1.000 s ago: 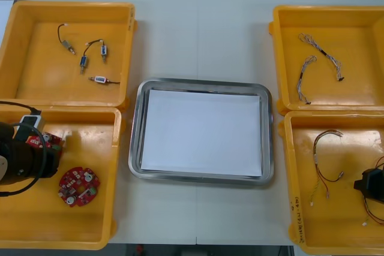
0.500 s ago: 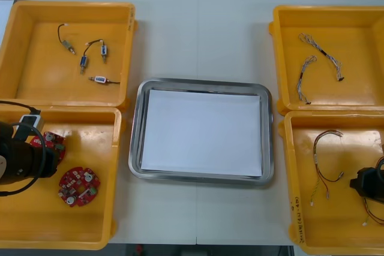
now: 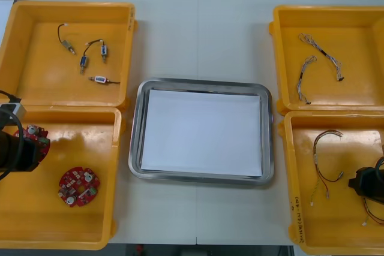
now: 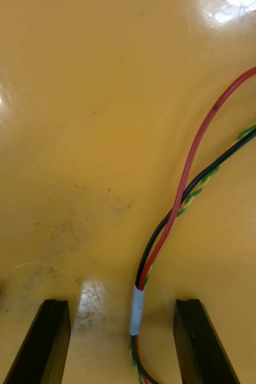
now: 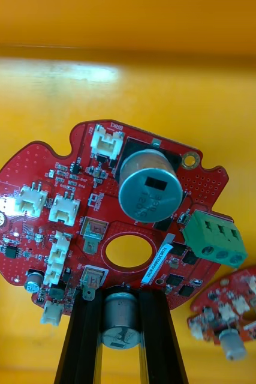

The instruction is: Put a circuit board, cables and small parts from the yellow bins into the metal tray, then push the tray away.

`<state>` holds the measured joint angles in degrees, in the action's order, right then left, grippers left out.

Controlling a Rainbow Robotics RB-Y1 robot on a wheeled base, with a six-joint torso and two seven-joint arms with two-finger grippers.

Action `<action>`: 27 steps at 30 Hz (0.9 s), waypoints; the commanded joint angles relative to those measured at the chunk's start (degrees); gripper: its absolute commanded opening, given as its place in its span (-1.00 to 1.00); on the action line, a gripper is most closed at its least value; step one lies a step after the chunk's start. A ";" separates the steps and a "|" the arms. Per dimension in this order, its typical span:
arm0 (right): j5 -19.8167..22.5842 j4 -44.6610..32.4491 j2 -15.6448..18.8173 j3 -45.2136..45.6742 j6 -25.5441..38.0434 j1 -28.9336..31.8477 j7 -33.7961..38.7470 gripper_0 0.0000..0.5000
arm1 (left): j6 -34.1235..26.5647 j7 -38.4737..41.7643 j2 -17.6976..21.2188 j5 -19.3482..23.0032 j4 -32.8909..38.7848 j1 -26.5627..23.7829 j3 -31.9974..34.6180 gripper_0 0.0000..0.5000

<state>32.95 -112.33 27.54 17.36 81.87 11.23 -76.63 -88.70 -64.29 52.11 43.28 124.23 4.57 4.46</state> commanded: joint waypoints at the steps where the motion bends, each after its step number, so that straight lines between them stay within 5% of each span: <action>1: -0.34 -0.35 -0.91 -0.84 -0.48 1.60 1.49 1.00 | -5.69 -0.57 1.94 1.37 3.13 -3.25 2.48 -0.99; 8: -0.17 -0.35 -0.91 -0.84 -0.92 1.95 1.49 1.00 | -11.93 -0.04 1.94 3.13 3.30 -8.26 2.57 -0.99; 9: -0.17 -0.35 -0.91 -0.84 -1.01 2.04 1.49 0.48 | -13.07 0.13 1.94 3.83 3.30 -9.32 2.57 -0.99; 10: -0.08 -0.35 -0.91 -0.84 -1.10 2.13 1.49 -0.32 | -14.04 0.31 1.94 4.53 3.30 -10.29 2.57 -0.99; 12: 0.10 -0.35 -0.91 -0.84 -1.36 2.31 1.40 -1.00 | -15.45 0.57 1.94 5.85 3.39 -11.69 2.57 -1.00; 27: 3.35 -8.26 -0.82 4.96 3.12 2.74 0.52 -1.00 | -21.30 3.82 1.50 13.94 3.56 -23.56 -0.95 -1.00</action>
<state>35.40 -116.74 27.51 18.84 83.23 12.18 -76.64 -109.40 -64.26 52.11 56.70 125.87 -15.08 5.47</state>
